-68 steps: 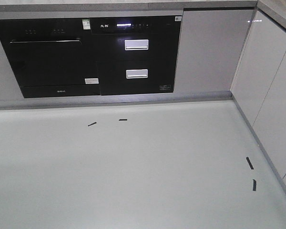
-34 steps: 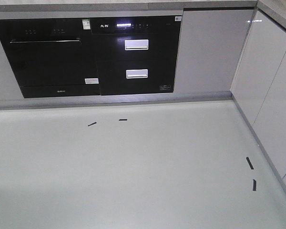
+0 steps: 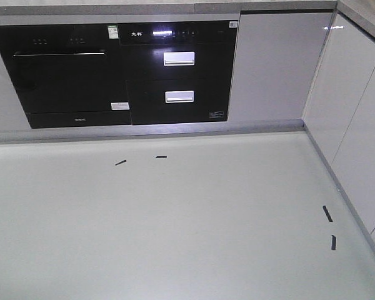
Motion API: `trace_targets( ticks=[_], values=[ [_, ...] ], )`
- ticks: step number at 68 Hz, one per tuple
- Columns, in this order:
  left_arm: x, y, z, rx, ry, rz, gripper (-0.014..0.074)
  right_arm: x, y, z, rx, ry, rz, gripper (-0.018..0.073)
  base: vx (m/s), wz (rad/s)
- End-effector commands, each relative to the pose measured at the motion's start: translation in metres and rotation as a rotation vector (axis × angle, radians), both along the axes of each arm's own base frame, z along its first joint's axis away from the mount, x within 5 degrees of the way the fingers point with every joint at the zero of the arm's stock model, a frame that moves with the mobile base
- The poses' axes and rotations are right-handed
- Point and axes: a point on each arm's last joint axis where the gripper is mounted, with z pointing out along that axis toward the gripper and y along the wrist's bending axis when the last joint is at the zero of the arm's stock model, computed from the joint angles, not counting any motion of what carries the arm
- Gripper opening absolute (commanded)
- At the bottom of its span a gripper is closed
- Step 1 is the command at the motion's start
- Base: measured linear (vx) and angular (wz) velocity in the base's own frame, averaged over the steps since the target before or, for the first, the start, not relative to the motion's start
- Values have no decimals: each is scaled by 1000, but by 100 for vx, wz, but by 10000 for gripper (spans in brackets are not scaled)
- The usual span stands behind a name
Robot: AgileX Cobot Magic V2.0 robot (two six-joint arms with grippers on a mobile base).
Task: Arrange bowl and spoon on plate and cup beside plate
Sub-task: 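Drive the base toward the counter with both grippers held still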
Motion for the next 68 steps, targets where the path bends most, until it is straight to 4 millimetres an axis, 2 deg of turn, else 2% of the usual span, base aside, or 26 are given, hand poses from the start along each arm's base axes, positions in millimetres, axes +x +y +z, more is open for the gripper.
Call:
trace_targets(
  ticks=[1,68],
  values=[
    [0,0,-3,-10,-57,3,-6,0,1,2,-13,-65,3,-5,0,0],
    [0,0,-3,-10,-57,3,-6,0,1,2,-13,-65,3,-5,7,-2]
  ],
)
